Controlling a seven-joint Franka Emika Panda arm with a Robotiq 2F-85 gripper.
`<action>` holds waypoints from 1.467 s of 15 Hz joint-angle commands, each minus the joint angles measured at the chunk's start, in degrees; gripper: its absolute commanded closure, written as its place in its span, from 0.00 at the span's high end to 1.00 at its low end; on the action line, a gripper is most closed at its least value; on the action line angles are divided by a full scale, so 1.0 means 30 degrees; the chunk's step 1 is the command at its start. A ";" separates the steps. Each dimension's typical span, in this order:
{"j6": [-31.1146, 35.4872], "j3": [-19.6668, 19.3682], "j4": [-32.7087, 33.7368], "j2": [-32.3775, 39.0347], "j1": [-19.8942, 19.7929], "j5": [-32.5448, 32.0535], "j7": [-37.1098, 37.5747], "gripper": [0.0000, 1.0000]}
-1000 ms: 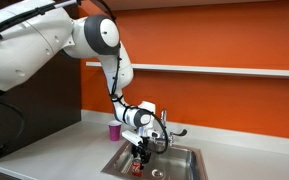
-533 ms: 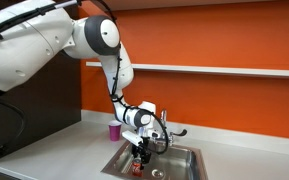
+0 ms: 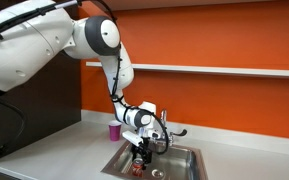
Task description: Put the can in the sink
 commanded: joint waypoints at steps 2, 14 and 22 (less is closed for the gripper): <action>-0.0312 0.0303 -0.0019 -0.0311 -0.0453 0.0414 -0.0589 1.00; -0.0005 -0.0068 -0.2239 -0.2633 -0.0067 0.0208 -0.0245 1.00; 0.0043 -0.0408 -0.4243 -0.5293 0.0299 -0.0134 0.0036 1.00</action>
